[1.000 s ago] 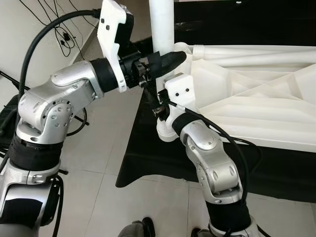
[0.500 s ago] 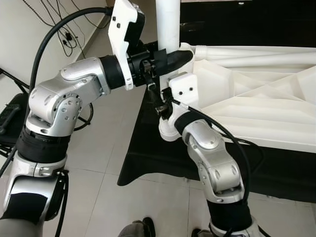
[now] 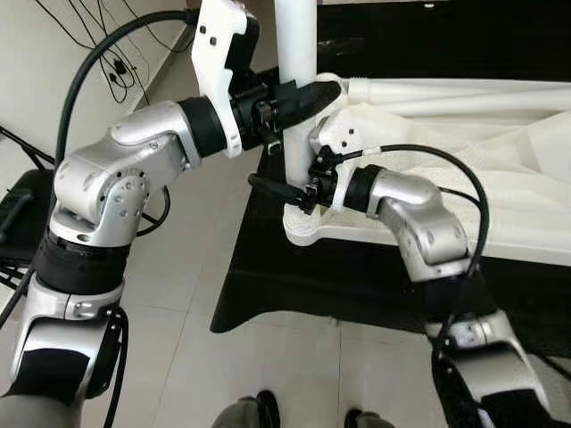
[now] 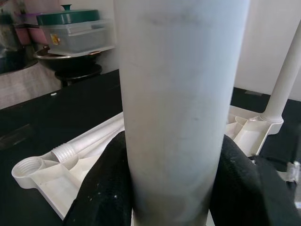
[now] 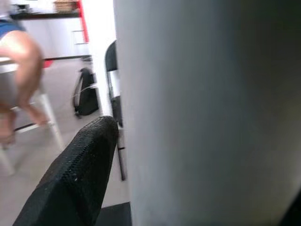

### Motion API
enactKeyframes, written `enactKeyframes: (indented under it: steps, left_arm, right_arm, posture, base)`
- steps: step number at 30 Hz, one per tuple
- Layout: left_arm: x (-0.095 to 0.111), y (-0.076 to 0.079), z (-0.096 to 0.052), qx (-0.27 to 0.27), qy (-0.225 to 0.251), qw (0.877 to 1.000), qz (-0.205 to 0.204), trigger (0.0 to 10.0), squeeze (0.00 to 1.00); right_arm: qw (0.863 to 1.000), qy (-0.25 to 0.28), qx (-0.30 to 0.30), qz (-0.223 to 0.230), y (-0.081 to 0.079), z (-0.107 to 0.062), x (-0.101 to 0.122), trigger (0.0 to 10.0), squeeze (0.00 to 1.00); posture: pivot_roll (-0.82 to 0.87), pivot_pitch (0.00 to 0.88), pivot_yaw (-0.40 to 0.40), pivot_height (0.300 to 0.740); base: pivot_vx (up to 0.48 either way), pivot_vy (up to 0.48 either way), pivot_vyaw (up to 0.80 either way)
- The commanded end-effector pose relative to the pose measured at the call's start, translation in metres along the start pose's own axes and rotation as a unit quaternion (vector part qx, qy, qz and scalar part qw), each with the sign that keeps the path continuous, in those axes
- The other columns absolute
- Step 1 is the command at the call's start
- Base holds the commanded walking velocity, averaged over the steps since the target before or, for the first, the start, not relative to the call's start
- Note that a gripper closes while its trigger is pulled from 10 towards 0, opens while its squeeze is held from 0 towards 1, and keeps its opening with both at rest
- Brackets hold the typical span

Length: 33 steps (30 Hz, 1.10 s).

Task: Building children table

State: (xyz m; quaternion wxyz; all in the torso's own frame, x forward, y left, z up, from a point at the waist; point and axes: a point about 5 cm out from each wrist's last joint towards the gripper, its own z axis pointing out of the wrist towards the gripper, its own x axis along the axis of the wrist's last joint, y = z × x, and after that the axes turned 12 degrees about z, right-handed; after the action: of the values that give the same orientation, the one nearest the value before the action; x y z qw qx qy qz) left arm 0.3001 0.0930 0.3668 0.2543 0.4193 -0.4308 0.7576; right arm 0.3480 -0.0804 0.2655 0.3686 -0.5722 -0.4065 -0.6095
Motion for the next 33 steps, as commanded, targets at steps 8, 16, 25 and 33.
enactKeyframes:
  steps: [8, 16, 25, 33]
  left_arm:
    - [0.006, 0.004, 0.001, -0.008, 0.012, 1.000, 0.002, 0.0, 0.00]
    - [0.007, 0.002, 0.002, -0.007, 0.016, 1.000, 0.003, 0.0, 0.00]
    - [0.009, -0.005, 0.001, 0.014, 0.016, 1.000, -0.007, 10.0, 0.00]
    - [0.020, -0.012, -0.018, 0.051, 0.007, 0.999, -0.002, 10.0, 0.00]
  right_arm:
    - [0.997, 0.005, 0.080, 0.011, 0.004, 0.016, 0.007, 0.0, 0.00]
    - [0.988, -0.024, 0.151, 0.010, 0.007, 0.018, 0.002, 0.0, 0.00]
    - [0.998, 0.004, 0.067, 0.001, 0.011, 0.017, 0.002, 0.0, 0.00]
    - [0.927, -0.033, -0.373, 0.003, -0.010, -0.006, -0.045, 0.0, 0.00]
  posture:
    - [0.08, 0.250, 0.085, 0.740]
    - [0.08, 0.255, 0.087, 0.740]
    - [0.06, 0.260, 0.084, 0.740]
    - [0.10, 0.266, 0.069, 0.740]
  base:
    - [0.000, 0.000, 0.00]
    - [0.000, 0.000, 0.00]
    - [0.000, 0.000, 0.00]
    - [0.000, 0.000, 0.00]
